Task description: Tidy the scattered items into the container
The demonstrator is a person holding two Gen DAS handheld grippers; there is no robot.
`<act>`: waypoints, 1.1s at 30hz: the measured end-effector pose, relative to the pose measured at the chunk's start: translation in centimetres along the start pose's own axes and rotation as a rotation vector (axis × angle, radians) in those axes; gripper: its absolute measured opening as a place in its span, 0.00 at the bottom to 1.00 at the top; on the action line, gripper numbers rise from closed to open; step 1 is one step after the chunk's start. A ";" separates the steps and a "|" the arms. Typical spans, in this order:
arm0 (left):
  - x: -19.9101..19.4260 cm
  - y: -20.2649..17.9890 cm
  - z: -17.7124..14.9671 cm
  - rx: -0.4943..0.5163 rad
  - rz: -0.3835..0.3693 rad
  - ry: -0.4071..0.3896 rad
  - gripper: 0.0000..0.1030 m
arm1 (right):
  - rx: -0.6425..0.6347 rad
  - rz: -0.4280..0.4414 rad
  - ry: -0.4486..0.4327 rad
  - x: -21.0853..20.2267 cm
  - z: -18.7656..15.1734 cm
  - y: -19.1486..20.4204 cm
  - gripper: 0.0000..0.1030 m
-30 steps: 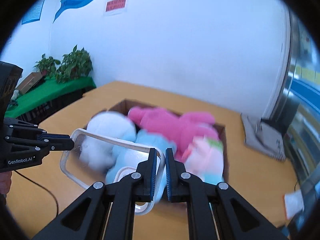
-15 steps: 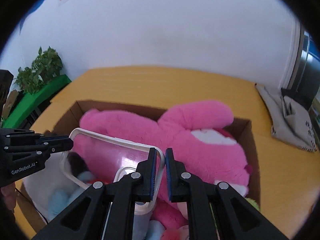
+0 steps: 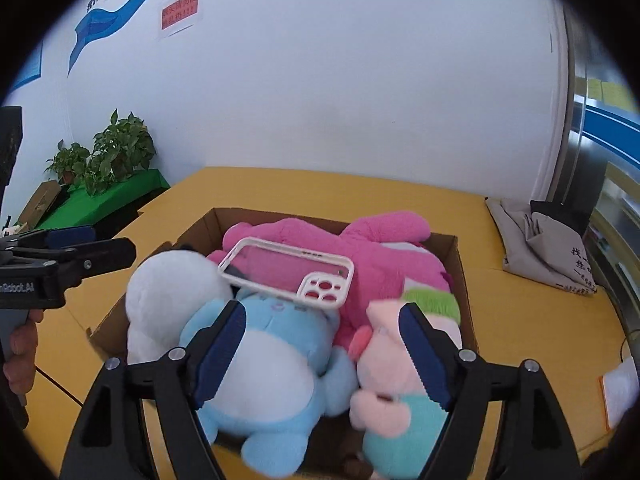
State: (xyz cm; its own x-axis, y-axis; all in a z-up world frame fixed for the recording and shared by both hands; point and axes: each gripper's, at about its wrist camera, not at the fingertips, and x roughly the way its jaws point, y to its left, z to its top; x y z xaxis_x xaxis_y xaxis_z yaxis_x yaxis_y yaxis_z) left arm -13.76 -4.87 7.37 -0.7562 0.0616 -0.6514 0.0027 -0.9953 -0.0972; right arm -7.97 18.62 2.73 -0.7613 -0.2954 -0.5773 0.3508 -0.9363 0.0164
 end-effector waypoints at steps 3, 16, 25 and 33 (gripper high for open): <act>-2.5 -1.5 -3.7 0.018 0.012 0.005 1.00 | 0.031 -0.030 0.017 -2.7 -2.9 0.7 0.77; -7.4 -3.2 -10.2 0.015 0.015 0.011 1.00 | 0.029 -0.126 0.046 -8.3 -7.1 2.0 0.77; -8.1 -3.2 -11.1 0.002 0.006 0.014 1.00 | 0.017 -0.130 0.046 -9.1 -7.5 2.5 0.77; -8.1 -3.6 -11.3 0.010 -0.003 0.015 1.00 | 0.013 -0.135 0.049 -8.8 -7.7 2.7 0.77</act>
State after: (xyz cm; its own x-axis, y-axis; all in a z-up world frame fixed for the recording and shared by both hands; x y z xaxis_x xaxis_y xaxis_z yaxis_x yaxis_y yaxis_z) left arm -0.23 -0.93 4.50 -0.7460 0.0654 -0.6627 -0.0060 -0.9958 -0.0915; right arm 3.93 20.16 1.56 -0.7735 -0.1569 -0.6141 0.2392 -0.9695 -0.0537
